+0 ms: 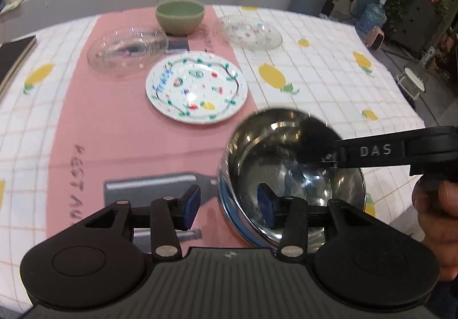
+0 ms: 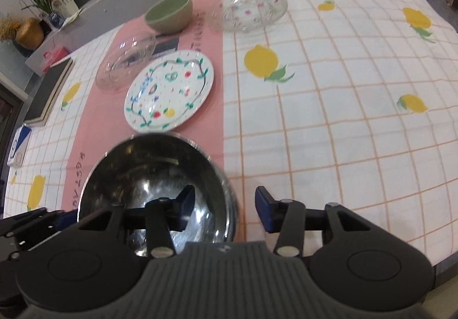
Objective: Organize plates and bowls
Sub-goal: 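Lower the blue-based bowl and open both grippers, then move both grippers toward the rim of the pale green bowl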
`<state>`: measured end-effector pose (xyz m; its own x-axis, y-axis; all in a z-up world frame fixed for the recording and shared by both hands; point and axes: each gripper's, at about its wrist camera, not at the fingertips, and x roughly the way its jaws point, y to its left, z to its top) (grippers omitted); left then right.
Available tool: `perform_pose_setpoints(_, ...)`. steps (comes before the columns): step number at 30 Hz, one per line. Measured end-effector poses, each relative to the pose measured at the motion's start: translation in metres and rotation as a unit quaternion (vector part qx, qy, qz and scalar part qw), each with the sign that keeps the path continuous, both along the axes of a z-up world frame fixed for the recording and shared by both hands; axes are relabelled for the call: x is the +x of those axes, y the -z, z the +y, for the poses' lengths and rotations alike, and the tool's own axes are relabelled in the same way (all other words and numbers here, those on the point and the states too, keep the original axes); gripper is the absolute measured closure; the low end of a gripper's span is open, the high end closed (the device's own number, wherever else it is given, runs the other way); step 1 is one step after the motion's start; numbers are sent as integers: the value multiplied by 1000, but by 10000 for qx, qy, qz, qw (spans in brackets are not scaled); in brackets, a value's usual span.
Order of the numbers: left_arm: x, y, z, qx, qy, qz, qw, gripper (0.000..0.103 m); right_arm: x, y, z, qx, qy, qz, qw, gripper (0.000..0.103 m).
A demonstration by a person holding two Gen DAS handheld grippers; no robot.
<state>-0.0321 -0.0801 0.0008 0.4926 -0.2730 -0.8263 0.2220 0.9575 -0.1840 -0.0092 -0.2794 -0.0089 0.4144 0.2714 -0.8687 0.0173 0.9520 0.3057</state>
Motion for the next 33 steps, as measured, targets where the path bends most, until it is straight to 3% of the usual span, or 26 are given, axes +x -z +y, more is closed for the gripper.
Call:
perform_pose_setpoints(15,62,-27,40,-367,-334,-327,9982,49,42,-37,6,106,123,-385,9991,53)
perform_pose_setpoints(27,146,-24,55,-401,-551,-453,9966,49,106,-31,36,0,46,-343,9994,53)
perform_pose_setpoints(33,184,-14,63,-725,-903,-507,9920,49,144,-22,43,-22,133,-304,9994,53)
